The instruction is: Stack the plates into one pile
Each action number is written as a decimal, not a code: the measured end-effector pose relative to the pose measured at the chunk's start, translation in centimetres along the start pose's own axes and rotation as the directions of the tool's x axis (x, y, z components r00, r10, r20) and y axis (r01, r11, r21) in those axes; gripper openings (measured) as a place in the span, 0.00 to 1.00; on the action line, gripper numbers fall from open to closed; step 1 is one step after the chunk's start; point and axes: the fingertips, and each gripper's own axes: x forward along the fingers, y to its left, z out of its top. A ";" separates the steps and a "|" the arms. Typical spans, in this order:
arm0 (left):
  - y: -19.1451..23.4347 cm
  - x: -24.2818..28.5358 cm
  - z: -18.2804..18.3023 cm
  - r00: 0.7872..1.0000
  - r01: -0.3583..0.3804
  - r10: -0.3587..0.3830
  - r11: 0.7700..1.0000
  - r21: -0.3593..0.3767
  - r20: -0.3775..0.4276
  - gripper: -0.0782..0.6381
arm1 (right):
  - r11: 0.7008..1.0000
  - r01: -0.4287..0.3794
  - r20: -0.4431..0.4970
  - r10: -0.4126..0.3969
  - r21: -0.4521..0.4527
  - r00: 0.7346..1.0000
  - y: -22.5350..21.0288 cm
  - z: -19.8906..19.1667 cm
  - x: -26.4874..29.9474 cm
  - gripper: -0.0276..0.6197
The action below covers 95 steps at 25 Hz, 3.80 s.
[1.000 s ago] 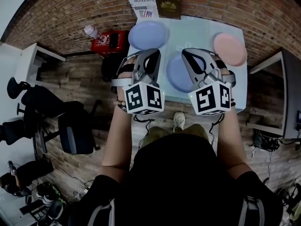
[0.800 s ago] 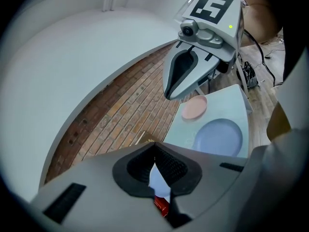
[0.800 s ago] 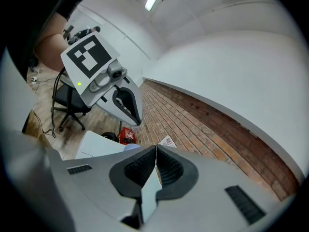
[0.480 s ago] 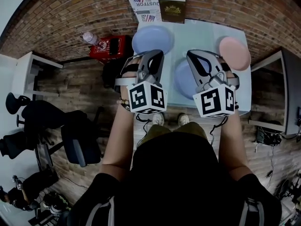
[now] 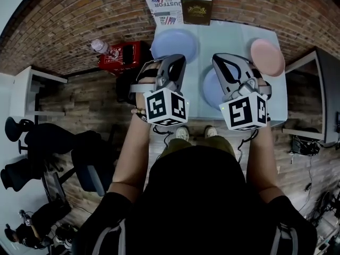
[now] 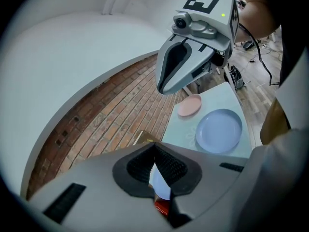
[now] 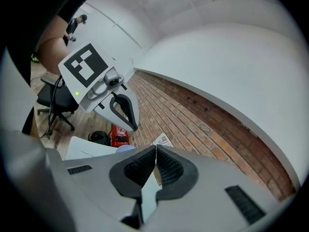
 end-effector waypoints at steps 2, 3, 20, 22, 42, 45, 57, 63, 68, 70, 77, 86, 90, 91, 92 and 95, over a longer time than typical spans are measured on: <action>0.1 0.0 -0.6 1.000 0.004 -0.004 1.000 -0.005 0.002 0.14 | 1.000 -0.004 -0.009 0.004 0.000 1.000 0.3 0.0 0.4 0.10; 0.1 0.0 -0.8 1.000 0.007 -0.007 1.000 -0.006 0.003 0.14 | 1.000 -0.004 -0.013 0.004 0.002 1.000 0.4 0.0 0.5 0.10; -0.5 1.6 -4.4 0.998 0.054 -0.054 0.999 -0.006 -0.019 0.14 | 1.000 -0.005 -0.054 0.006 0.018 0.999 1.1 -0.4 2.7 0.10; -0.9 2.3 -5.2 0.998 0.059 -0.059 0.998 -0.002 -0.022 0.14 | 1.000 -0.010 -0.061 0.011 0.013 0.998 1.2 -0.5 3.1 0.10; -10.8 12.8 -16.8 0.938 0.307 -0.285 0.947 0.091 -0.197 0.28 | 0.998 -0.040 -0.179 0.046 0.038 0.983 2.3 -3.9 5.1 0.10; -11.8 14.0 -18.4 0.931 0.318 -0.292 0.944 0.093 -0.221 0.28 | 0.998 -0.048 -0.195 0.055 0.041 0.979 2.4 -4.2 5.3 0.10; -14.2 17.8 -22.4 0.891 0.392 -0.357 0.916 0.081 -0.282 0.28 | 0.997 -0.042 -0.252 0.056 0.058 0.966 2.8 -6.0 4.9 0.10; -15.1 18.9 -23.3 0.877 0.416 -0.365 0.902 0.113 -0.312 0.28 | 0.998 -0.046 -0.274 0.054 0.037 0.960 2.9 -6.7 4.5 0.10; -15.7 19.2 -24.8 0.880 0.406 -0.316 0.888 0.215 -0.355 0.16 | 0.997 -0.063 -0.274 0.070 0.035 0.959 3.4 -6.8 4.5 0.10; -15.7 18.8 -24.9 0.883 0.402 -0.317 0.891 0.211 -0.345 0.16 | 0.997 -0.064 -0.272 0.071 0.034 0.960 3.5 -6.7 4.6 0.10; -15.8 18.2 -24.0 0.888 0.404 -0.328 0.891 0.206 -0.322 0.16 | 0.998 -0.066 -0.267 0.070 0.023 0.961 3.2 -6.7 4.8 0.10; -14.5 15.3 -21.8 0.899 0.398 -0.325 0.886 0.238 -0.292 0.16 | 0.998 -0.067 -0.233 0.069 0.020 0.970 3.6 -5.7 5.2 0.10; -13.9 13.2 -20.6 0.906 0.388 -0.315 0.885 0.258 -0.283 0.17 | 0.998 -0.066 -0.202 0.068 0.015 0.977 3.9 -4.8 5.1 0.10; -13.7 12.6 -20.3 0.909 0.382 -0.308 0.884 0.268 -0.279 0.17 | 0.998 -0.067 -0.197 0.069 0.016 0.978 4.1 -4.6 5.0 0.10; -13.4 12.0 -19.9 0.913 0.375 -0.302 0.885 0.277 -0.273 0.17 | 0.998 -0.067 -0.192 0.069 0.017 0.979 4.2 -4.5 4.9 0.10; -12.6 10.3 -18.4 0.926 0.351 -0.281 0.887 0.299 -0.252 0.17 | 0.998 -0.063 -0.179 0.066 0.020 0.982 4.6 -4.3 4.5 0.10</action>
